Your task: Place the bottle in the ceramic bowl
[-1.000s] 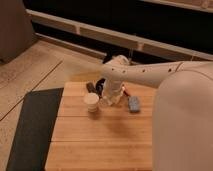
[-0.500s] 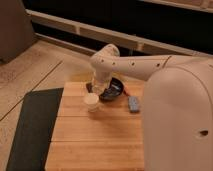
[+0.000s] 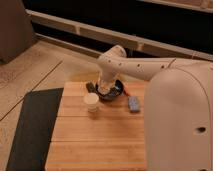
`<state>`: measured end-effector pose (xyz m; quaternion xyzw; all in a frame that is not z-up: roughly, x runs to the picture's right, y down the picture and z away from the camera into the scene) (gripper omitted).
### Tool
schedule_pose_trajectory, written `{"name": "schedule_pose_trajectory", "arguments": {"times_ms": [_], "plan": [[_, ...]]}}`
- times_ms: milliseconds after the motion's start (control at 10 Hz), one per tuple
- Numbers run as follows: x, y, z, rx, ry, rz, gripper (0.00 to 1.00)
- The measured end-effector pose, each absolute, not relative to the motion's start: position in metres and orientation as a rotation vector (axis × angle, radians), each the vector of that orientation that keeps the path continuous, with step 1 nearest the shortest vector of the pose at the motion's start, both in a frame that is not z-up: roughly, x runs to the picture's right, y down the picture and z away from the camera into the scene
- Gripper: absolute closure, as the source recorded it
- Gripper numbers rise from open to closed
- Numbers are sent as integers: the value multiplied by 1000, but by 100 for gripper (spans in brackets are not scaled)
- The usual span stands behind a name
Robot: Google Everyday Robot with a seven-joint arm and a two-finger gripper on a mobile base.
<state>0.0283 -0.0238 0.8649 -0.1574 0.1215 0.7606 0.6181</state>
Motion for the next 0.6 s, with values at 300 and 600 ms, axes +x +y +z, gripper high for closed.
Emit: {"name": "schedule_pose_trajectory", "arguments": {"times_ms": [300,600], "plan": [[34,-24,881,-372,281,1737,100],[35,-24,881,-372,282,1737,100]]}}
